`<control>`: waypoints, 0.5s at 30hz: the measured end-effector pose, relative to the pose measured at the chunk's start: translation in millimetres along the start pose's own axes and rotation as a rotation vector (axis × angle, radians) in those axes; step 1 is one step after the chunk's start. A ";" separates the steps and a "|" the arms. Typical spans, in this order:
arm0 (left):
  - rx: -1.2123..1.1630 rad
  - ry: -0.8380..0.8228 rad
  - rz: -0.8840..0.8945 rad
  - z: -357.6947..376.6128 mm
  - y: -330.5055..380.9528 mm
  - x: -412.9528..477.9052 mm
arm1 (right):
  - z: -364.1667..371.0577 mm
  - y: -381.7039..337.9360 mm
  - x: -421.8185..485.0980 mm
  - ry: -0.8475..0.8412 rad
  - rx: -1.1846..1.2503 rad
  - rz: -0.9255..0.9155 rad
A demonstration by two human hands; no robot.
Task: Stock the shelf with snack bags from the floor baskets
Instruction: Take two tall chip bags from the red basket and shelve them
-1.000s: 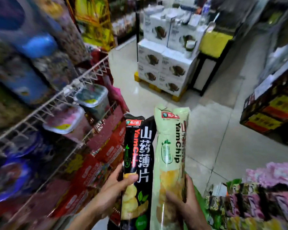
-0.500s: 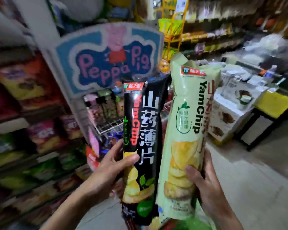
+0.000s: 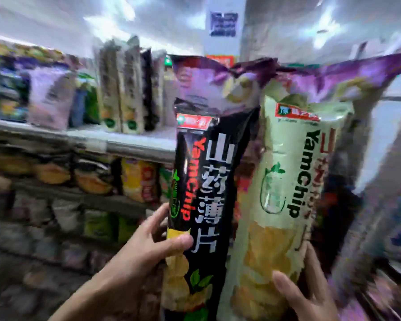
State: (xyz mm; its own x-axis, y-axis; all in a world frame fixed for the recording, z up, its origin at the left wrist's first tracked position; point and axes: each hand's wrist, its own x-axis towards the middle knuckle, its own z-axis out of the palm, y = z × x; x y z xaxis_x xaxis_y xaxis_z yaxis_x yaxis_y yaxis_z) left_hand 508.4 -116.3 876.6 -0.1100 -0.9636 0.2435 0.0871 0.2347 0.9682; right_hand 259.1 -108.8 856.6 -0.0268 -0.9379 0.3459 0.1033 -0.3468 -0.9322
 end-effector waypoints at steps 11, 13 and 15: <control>0.067 0.282 0.225 -270.0 109.7 94.2 | 261.2 -19.0 163.5 -0.322 0.210 -0.136; 0.052 0.241 0.253 -304.6 123.9 131.3 | 298.5 -18.0 204.5 -0.337 0.239 -0.195; 0.075 0.210 0.271 -330.9 136.7 169.6 | 331.3 -14.1 249.1 -0.298 0.222 -0.249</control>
State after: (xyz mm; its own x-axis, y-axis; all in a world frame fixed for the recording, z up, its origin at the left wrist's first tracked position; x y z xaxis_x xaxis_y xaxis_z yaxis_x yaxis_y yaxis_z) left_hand 829.3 -289.9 1031.1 0.1143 -0.8687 0.4820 0.0118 0.4864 0.8737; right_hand 580.4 -333.9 991.1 0.2064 -0.7707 0.6028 0.3420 -0.5204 -0.7824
